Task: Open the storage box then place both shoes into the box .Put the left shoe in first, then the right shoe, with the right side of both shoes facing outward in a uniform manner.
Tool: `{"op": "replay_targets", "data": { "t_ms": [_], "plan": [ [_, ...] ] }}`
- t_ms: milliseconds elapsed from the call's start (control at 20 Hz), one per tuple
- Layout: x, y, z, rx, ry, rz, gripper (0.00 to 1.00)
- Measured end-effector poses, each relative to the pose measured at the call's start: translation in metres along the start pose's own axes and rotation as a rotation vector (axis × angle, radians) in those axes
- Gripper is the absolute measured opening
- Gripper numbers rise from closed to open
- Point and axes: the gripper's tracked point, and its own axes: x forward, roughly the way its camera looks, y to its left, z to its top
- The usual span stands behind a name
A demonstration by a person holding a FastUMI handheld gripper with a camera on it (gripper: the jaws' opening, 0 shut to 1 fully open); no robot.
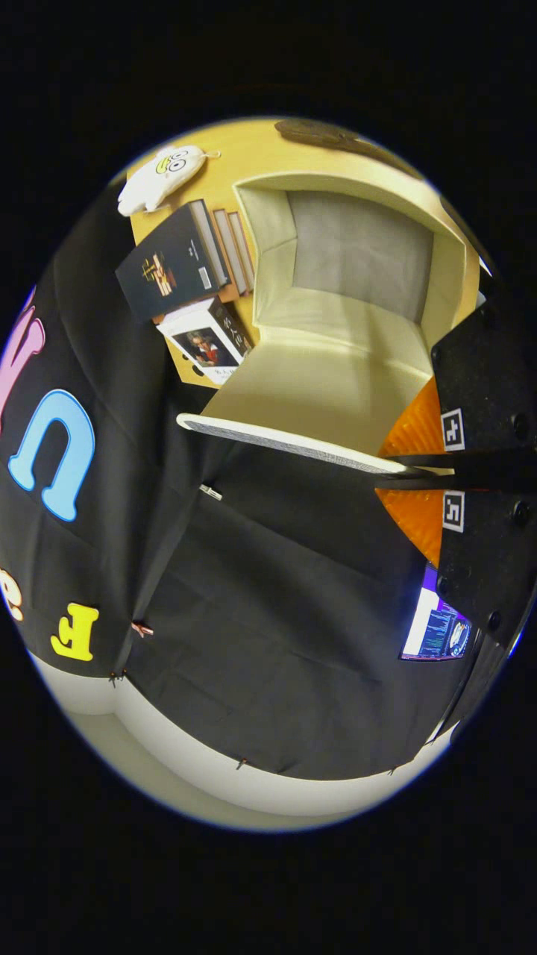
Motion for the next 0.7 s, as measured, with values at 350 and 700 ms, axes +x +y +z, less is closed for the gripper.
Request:
{"op": "replay_targets", "data": {
  "t_ms": [350, 700],
  "plan": [
    [0.056, 0.012, -0.016, -0.020, 0.039, -0.021, 0.05],
    [0.067, 0.010, -0.011, -0.039, 0.016, -0.038, 0.27]
  ]
}}
